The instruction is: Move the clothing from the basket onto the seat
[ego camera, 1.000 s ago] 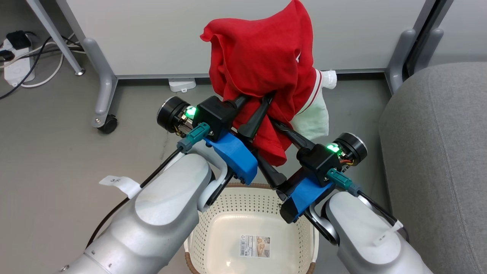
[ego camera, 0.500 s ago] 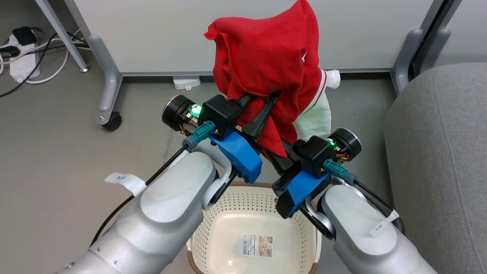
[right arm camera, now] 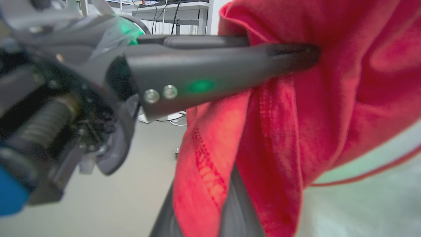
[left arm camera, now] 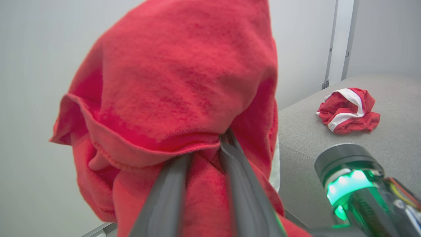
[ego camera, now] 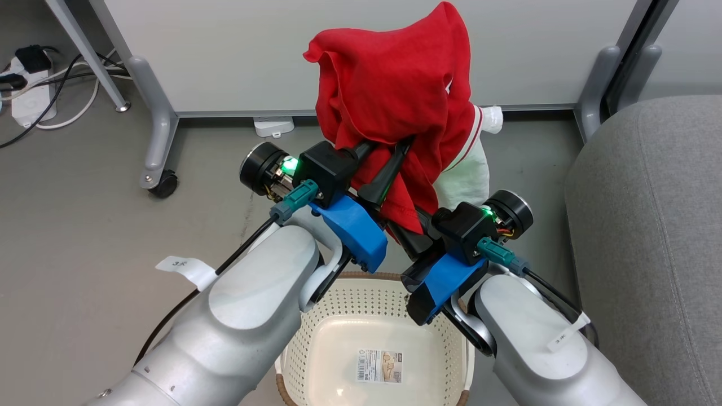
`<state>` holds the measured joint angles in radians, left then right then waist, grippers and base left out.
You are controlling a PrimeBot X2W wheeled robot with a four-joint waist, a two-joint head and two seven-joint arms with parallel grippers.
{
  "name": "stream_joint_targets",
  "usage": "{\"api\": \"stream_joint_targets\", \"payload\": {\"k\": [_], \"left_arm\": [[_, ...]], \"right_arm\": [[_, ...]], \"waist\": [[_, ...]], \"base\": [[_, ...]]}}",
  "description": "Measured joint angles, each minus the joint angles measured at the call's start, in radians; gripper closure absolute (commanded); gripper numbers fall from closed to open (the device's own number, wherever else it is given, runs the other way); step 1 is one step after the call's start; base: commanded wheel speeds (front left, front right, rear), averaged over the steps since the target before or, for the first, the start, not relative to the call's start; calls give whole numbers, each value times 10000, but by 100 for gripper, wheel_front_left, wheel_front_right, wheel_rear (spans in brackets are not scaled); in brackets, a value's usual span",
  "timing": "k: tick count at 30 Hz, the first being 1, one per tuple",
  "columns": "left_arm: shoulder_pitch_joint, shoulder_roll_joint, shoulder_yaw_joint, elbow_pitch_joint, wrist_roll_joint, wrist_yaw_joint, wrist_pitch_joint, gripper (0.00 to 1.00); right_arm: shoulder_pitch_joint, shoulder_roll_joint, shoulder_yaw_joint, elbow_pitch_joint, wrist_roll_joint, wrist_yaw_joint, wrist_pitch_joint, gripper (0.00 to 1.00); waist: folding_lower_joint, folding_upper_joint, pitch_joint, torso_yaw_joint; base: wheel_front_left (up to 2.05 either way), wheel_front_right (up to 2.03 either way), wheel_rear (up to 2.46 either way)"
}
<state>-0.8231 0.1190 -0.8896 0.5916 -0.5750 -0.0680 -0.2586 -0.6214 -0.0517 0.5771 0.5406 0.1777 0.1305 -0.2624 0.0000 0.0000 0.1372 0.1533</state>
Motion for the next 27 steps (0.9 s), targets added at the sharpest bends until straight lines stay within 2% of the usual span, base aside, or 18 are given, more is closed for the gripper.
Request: {"api": "stream_joint_targets", "payload": {"k": [5,6,7,8,9,27], "left_arm": [[-1,-23,0,54,-2,-12,-2,100],[-1,-29,12,59,-21,-27,-2,93],[-1,-38,12,79,-58,-33,-8,72],[-1,-46,6,104,-58,-38,-15,30],[-1,-48,6,107,-56,-42,-15,0],[-109,52,132,-119,192,104,-31,0]], "right_arm": [[0,0,36,-23,0,0,0,100],[0,0,40,-23,0,0,0,100],[0,0,46,-25,0,0,0,100],[0,0,56,-25,0,0,0,100],[0,0,61,-25,0,0,0,100],[48,4,-79,-79,12,0,2,100]], "waist": [[0,0,-8,21],[0,0,-10,23],[0,0,-13,23],[0,0,-15,23],[0,0,-16,22],[0,0,81,-135]], "base": [[0,0,0],[0,0,0],[0,0,0],[0,0,0],[0,0,0],[0,0,0]]}}
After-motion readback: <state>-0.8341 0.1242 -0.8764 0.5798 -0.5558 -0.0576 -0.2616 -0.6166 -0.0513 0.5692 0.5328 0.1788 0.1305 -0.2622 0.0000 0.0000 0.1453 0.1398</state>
